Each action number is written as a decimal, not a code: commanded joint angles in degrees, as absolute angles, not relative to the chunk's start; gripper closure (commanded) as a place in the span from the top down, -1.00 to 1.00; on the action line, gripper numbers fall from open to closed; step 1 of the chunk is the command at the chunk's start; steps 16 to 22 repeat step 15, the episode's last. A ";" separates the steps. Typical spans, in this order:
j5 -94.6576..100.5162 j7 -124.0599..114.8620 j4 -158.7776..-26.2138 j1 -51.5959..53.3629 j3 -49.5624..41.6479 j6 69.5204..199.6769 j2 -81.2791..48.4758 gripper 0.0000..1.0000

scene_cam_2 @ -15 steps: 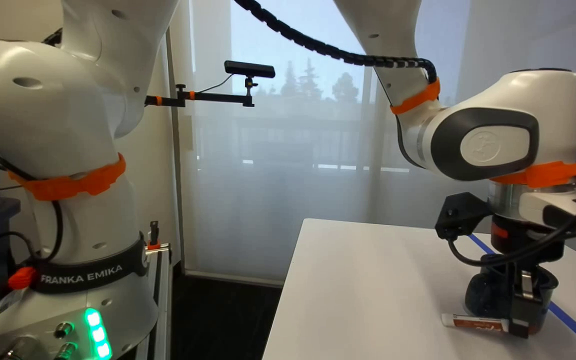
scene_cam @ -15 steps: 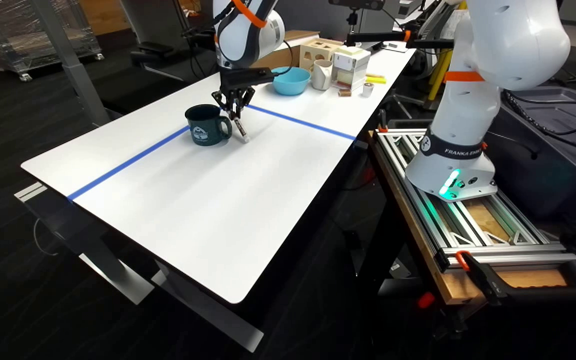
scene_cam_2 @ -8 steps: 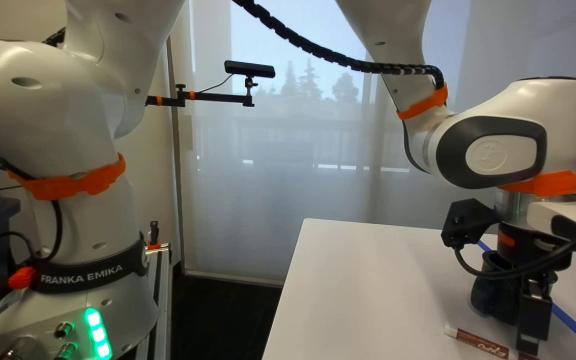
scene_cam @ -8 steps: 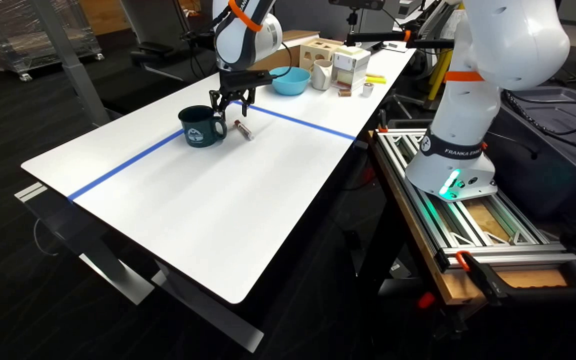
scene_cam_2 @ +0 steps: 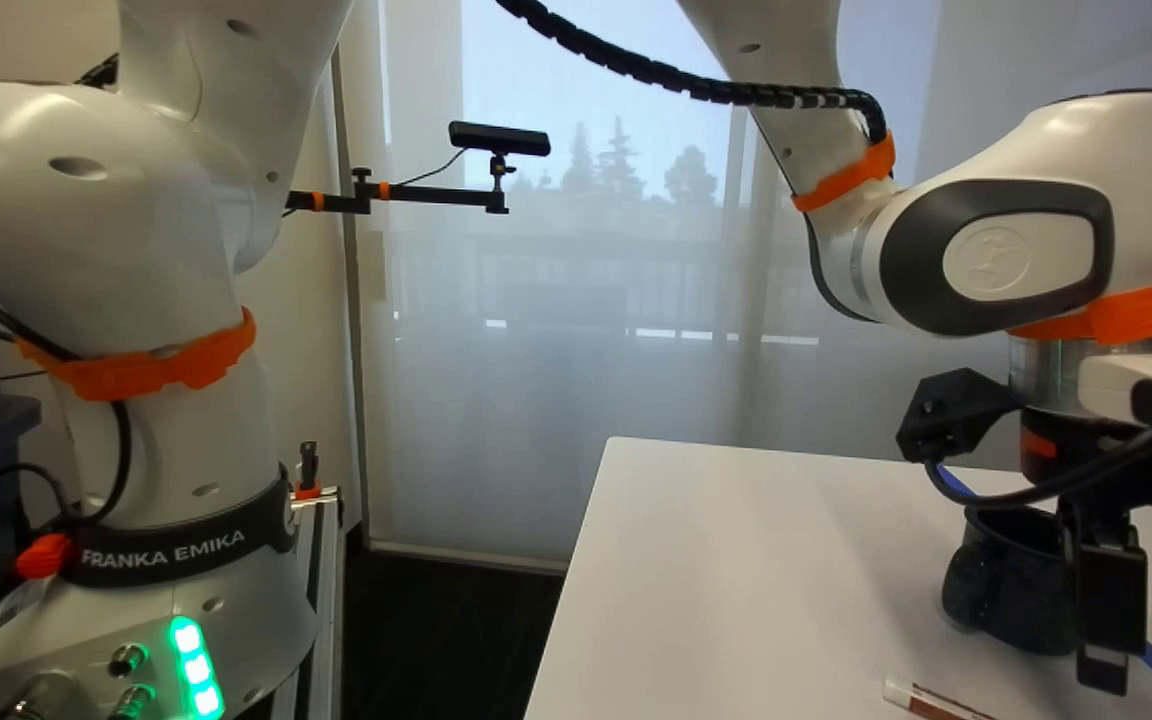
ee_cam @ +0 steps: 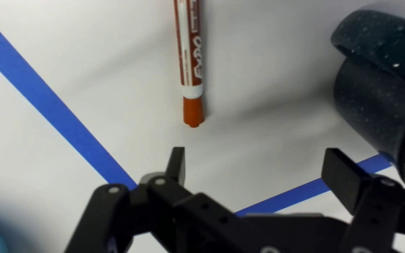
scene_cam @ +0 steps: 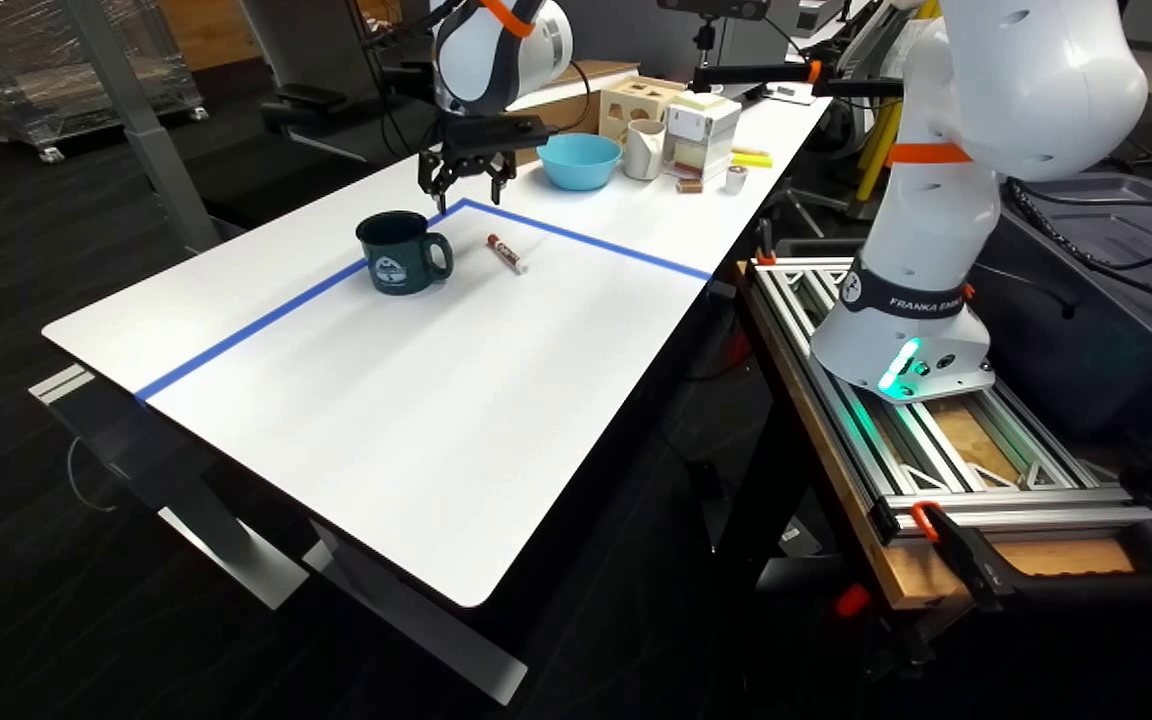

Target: Remove the marker from the cup and put it on the table inside the blue border

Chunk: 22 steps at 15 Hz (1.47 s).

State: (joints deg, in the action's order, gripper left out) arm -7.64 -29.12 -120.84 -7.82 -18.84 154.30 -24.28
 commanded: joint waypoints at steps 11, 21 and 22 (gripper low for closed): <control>6.81 -42.06 -125.94 -2.43 -23.85 154.89 -15.36 1.00; 6.86 -42.09 -126.20 -2.43 -23.95 154.90 -15.23 1.00; 6.86 -42.09 -126.20 -2.43 -23.95 154.90 -15.23 1.00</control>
